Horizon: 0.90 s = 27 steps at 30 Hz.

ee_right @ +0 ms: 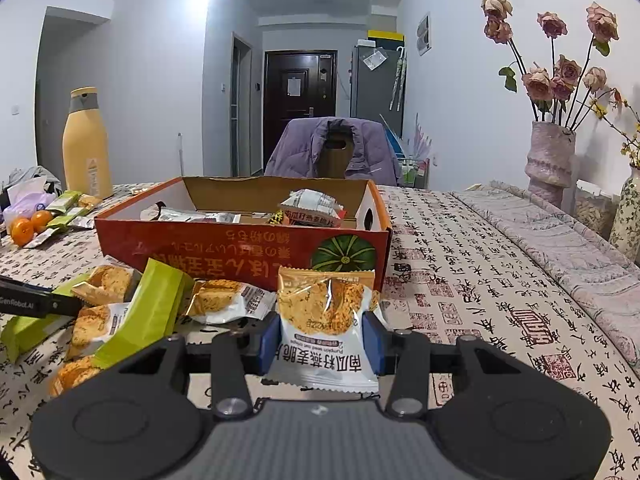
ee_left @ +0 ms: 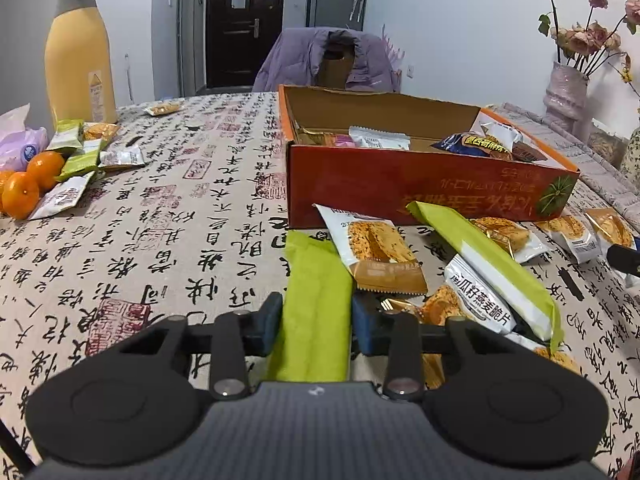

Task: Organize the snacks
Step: 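Grasp a printed biscuit packet with the right tool while the left tool grasps a lime-green bar, then carry the biscuit packet and lime-green bar over the orange box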

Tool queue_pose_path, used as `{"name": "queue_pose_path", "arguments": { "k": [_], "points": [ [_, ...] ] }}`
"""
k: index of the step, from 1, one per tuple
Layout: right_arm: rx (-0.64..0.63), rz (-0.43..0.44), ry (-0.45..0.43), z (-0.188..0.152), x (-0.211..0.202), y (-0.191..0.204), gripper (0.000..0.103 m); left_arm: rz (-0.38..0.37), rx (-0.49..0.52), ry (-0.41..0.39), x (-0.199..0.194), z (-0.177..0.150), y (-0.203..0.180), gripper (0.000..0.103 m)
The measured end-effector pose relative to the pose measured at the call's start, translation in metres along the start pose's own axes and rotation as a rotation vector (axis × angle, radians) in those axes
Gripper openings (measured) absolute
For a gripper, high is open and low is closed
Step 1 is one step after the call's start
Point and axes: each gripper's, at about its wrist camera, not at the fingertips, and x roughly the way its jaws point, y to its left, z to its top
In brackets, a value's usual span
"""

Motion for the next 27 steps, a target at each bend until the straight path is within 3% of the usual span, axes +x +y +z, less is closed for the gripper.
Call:
{"name": "queue_pose_path", "arguments": {
  "k": [10,18,27],
  "points": [
    [0.0,0.013,-0.019,0.002,-0.004,0.001,0.043,0.061,0.009,-0.127,-0.04,-0.001,-0.006,0.034],
    [-0.007,0.021,-0.057,0.015,-0.003,0.005,0.043,0.046,-0.016,-0.232,-0.063,0.026,-0.015,0.034],
    [-0.025,0.042,-0.113,0.045,0.012,0.013,0.043,0.004,-0.027,-0.31,-0.06,0.07,-0.04,0.034]
  ]
}}
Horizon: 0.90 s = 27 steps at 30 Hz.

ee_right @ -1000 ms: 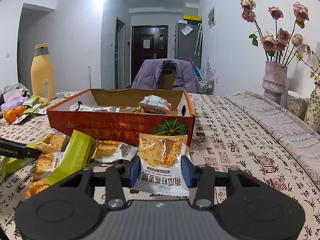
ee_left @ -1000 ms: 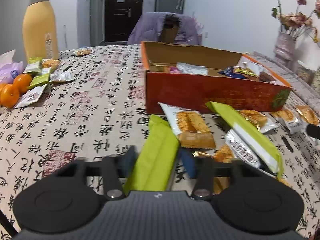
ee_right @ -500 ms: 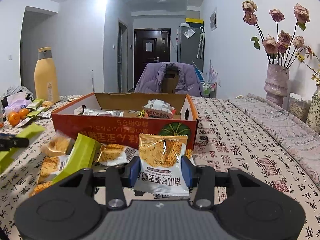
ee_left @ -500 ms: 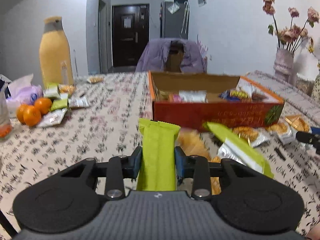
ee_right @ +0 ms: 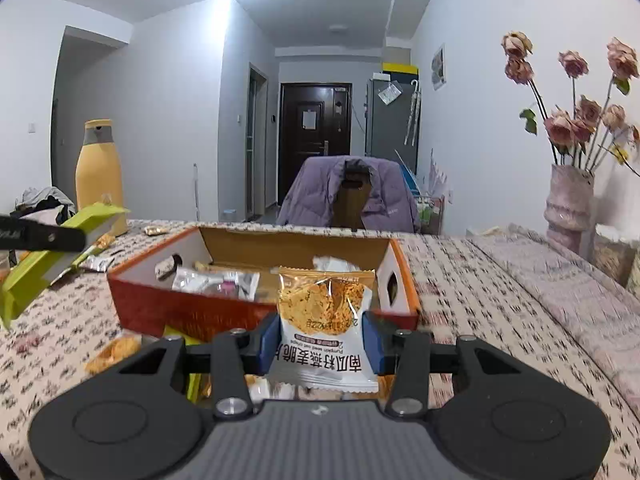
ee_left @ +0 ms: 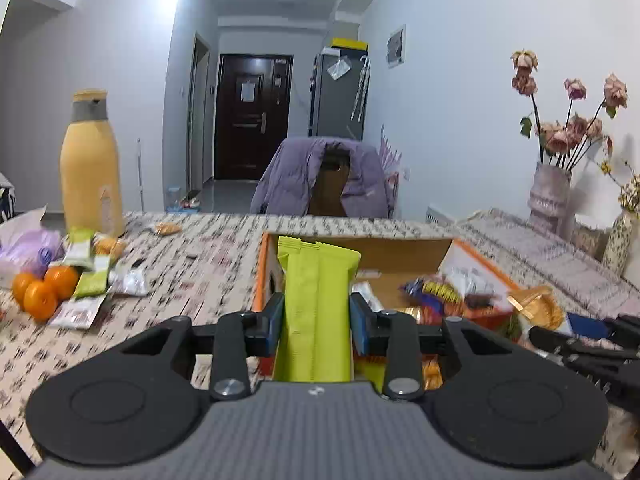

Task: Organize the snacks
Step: 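Carry the biscuit packet and lime-green bar over the orange box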

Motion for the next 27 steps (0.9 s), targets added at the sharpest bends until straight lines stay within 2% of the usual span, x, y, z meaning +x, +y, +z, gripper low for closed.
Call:
{"name": "queue_pose_path", "arguments": {
  "k": [8,15,22,27],
  "points": [
    [-0.029,0.017,-0.042,0.035,0.035,0.009,0.043,-0.02,-0.03,-0.021,0.038,0.031,-0.014,0.034],
    [-0.021,0.029,-0.03,0.055,0.078,0.011,0.043,-0.017,-0.063,-0.008,0.082,0.05,-0.017,0.035],
    [-0.002,0.036,-0.022,0.06,0.117,0.013,0.043,0.003,-0.098,0.023,0.127,0.054,-0.011,0.035],
    [-0.004,0.046,-0.034,0.047,0.123,0.016,0.043,0.006,-0.099,0.041,0.14,0.04,-0.008,0.035]
  ]
}}
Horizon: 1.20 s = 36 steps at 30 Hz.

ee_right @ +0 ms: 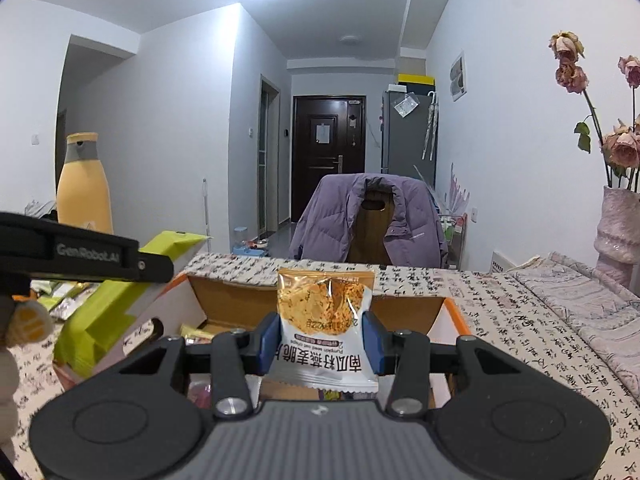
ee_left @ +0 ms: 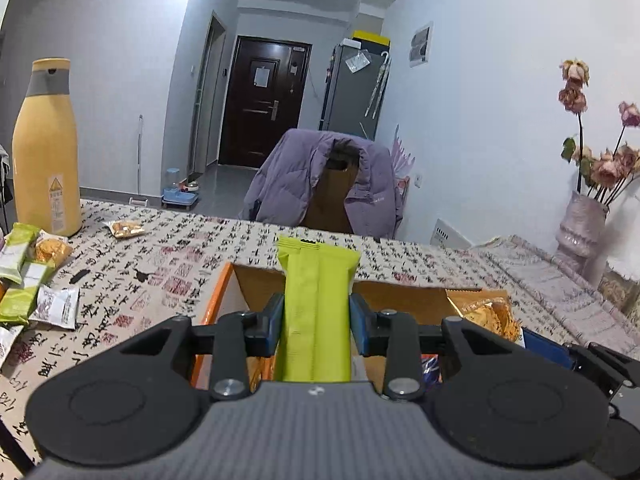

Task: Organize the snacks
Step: 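Carry the biscuit packet and lime-green bar over the orange box, then lower both packets into the box and open both tools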

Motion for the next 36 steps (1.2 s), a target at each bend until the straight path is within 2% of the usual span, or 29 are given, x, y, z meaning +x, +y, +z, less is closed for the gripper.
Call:
{"name": "queue_pose_path", "arguments": {
  "k": [7,12,14,15,16,17,18,19,21,29,36],
  "points": [
    [0.008,0.003,0.055,-0.007,0.011,-0.003,0.043,-0.003,-0.002,0.031,0.008,-0.007,0.005,0.035],
    [0.009,0.001,0.059,-0.009,0.011,-0.004,0.045,0.005,0.002,0.015,0.006,-0.011,0.004,0.035],
    [0.015,0.002,0.062,-0.009,0.009,-0.004,0.049,0.005,-0.002,-0.006,0.002,-0.011,0.004,0.049],
    [0.02,0.006,0.061,-0.008,0.009,-0.005,0.051,0.009,-0.007,-0.022,0.0,-0.011,0.005,0.062],
    [0.025,0.009,0.061,-0.009,0.008,-0.006,0.059,0.015,-0.011,-0.036,-0.002,-0.011,0.005,0.074],
    [0.03,0.011,0.058,-0.009,0.007,-0.007,0.073,0.02,-0.013,-0.054,-0.005,-0.011,0.006,0.08],
    [0.036,0.011,0.052,-0.01,0.006,-0.008,0.083,0.024,-0.019,-0.068,-0.007,-0.01,0.006,0.091],
    [0.041,0.008,0.046,-0.009,0.006,-0.008,0.1,0.03,-0.026,-0.076,-0.008,-0.01,0.007,0.103],
    [0.05,0.0,0.038,-0.01,0.005,-0.01,0.103,0.043,-0.042,-0.104,-0.011,-0.01,0.009,0.103],
    [0.057,-0.009,0.035,-0.009,0.004,-0.012,0.103,0.048,-0.041,-0.094,-0.01,-0.009,0.009,0.103],
    [0.067,-0.006,0.014,-0.007,-0.001,-0.015,0.103,0.058,-0.033,-0.115,-0.021,-0.006,0.002,0.103]
  ]
}}
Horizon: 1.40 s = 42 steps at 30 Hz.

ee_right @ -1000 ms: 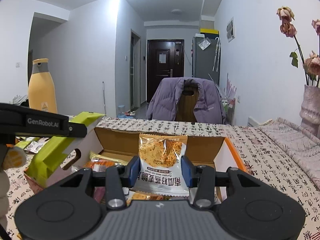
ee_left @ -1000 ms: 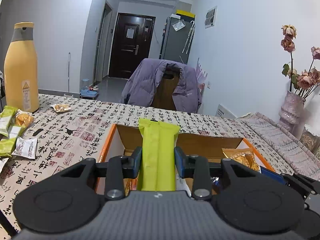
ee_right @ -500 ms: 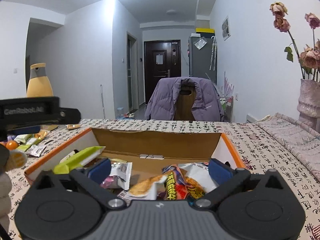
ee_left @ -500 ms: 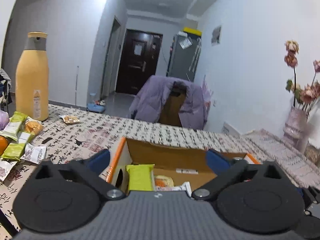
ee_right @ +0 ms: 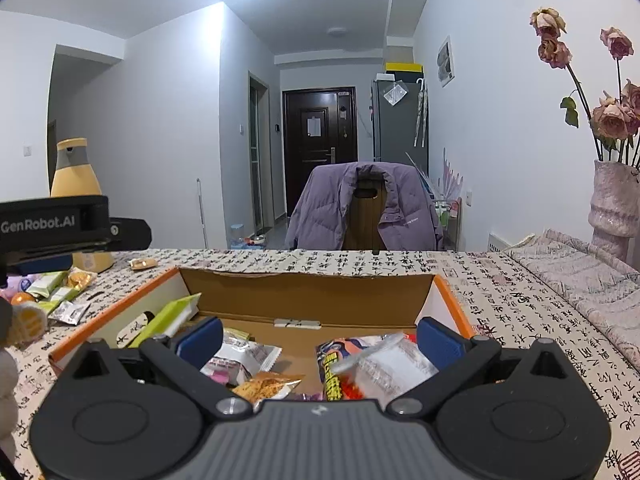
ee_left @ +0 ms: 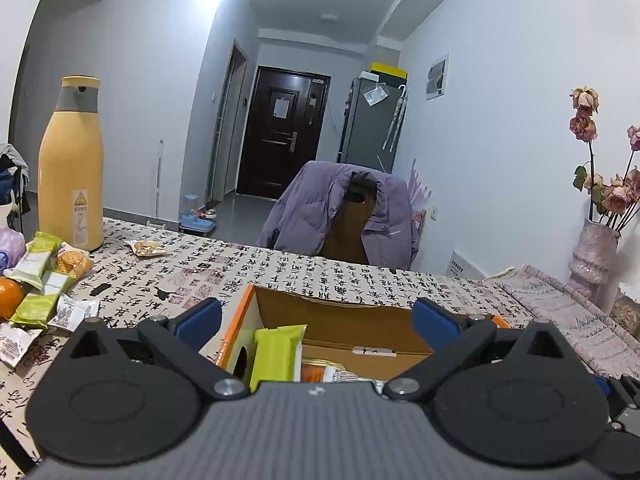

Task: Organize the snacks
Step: 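Lower both packets into the box and open both tools, then raise both open tools away from the box toward the loose packets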

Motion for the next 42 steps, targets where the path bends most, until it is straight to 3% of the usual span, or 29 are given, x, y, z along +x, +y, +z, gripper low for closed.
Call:
{"name": "queue_pose_path", "arguments": {
  "k": [19,42],
  "points": [
    [0.04,-0.018,-0.037,0.009,-0.056,-0.004,0.103,0.02,0.009,0.024,-0.058,-0.006,0.008,0.103],
    [0.003,0.007,0.075,-0.058,-0.136,0.01,0.103,-0.005,0.057,0.163,-0.13,-0.076,0.035,0.103]
  ]
}}
